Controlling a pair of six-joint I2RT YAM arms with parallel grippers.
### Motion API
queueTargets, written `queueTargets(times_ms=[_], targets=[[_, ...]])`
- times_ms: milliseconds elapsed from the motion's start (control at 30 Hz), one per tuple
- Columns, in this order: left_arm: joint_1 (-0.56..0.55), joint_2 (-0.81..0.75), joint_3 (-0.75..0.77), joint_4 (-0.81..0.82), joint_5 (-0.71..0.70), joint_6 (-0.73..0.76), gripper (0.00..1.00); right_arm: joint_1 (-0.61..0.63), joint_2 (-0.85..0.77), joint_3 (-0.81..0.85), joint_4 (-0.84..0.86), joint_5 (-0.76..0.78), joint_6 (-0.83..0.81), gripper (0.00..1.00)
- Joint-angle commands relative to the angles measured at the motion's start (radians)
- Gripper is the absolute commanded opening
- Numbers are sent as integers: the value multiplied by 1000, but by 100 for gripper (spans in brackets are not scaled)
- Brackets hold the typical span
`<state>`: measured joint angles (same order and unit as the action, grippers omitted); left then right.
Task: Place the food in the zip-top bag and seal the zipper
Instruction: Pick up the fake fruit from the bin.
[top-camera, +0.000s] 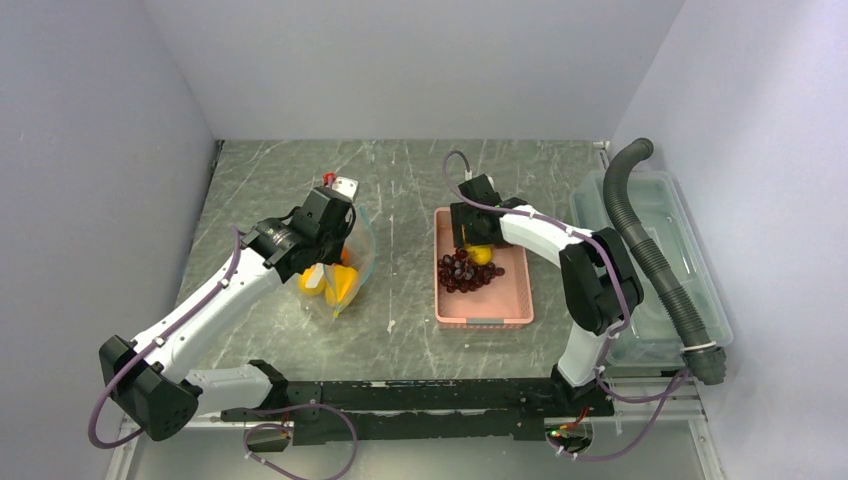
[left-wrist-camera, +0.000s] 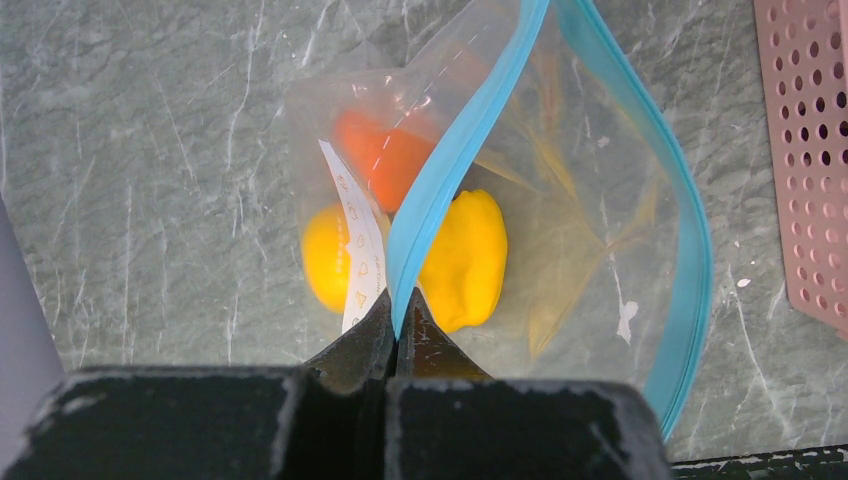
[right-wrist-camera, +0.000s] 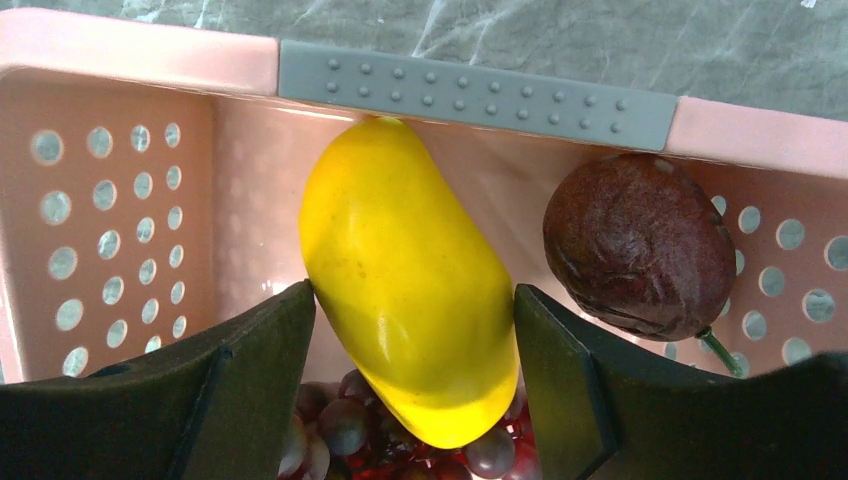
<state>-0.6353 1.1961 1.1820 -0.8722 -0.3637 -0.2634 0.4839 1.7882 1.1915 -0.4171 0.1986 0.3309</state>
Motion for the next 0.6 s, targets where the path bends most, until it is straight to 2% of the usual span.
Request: queueTargets(times_ms=[0,133,367,567], targets=[[3,8,0,26,3,20,0,-7,3,-9,20,7,-15,73],[4,8,0,26,4,19,0,-7,-1,-12,21,3,-13,64],[3,8,0,25,2,19,0,-7,-30,-6,6,27,-8,39],[3,8,0,24,1,18,0,-7,-113,9,-25,75,4,33]])
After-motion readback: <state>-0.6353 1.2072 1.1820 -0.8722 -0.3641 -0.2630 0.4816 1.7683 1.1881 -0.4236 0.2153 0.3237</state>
